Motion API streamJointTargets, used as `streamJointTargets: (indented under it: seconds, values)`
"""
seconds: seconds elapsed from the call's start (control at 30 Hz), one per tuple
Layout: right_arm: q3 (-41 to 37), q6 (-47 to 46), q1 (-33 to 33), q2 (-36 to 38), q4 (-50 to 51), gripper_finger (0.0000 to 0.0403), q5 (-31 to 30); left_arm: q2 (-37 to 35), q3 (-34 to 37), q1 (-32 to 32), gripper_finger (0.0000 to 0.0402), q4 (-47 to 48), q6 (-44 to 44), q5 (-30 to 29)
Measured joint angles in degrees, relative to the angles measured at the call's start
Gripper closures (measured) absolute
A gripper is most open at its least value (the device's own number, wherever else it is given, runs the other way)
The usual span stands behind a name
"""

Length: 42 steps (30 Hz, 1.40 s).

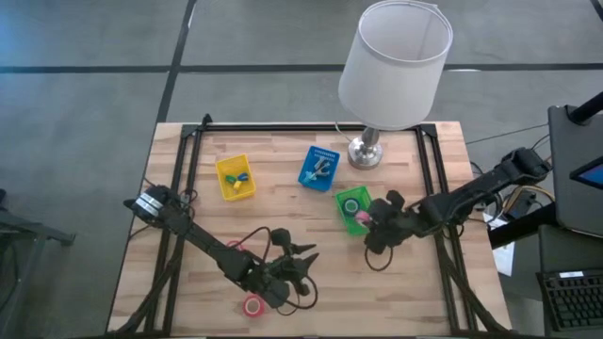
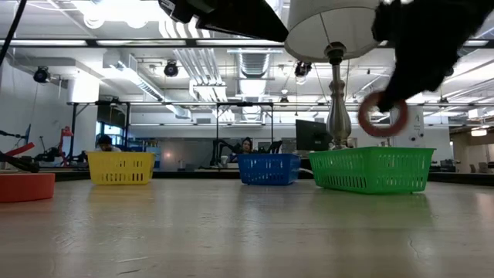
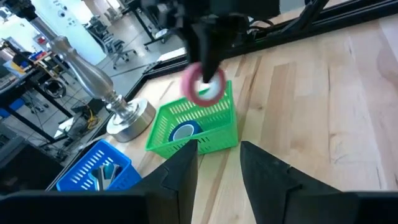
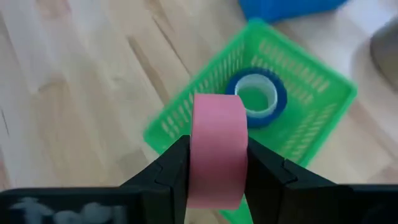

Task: Pick and place Stapler, Stapler remover, tape
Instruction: Put the pink tape into the green basket

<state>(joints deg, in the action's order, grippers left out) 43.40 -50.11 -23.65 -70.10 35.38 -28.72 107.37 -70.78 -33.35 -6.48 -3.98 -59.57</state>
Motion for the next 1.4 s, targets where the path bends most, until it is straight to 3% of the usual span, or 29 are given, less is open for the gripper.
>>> streamJointTargets:
  seconds: [0.2,0.4,0.77,1.13,1.27,1.4]
  values:
    - [-6.15,1.75,5.13,2.87,-4.88,0.029,4.56,0.04,0.0,0.76,0.0276,0.04,-0.16,0.0]
    - [-12.19,7.44,8.18,2.55,-17.67,0.0281,16.85,0.07,0.0,1.15,0.0276,0.03,-0.36,0.0]
    - [-13.57,11.49,10.79,2.53,-18.79,0.0248,21.49,0.07,0.0,2.04,0.0276,0.06,-0.34,-0.02]
    - [-11.78,22.95,13.63,2.53,-15.86,0.0223,10.24,0.07,0.0,2.73,0.0278,0.08,-0.34,-0.02]
    - [-11.76,29.73,13.85,2.53,-15.89,0.023,9.43,0.07,0.0,2.78,0.0275,0.08,-0.33,-0.02]
    - [-11.28,30.41,13.85,2.53,-15.98,0.0231,12.03,0.07,0.0,2.88,0.0277,0.08,-0.33,-0.02]
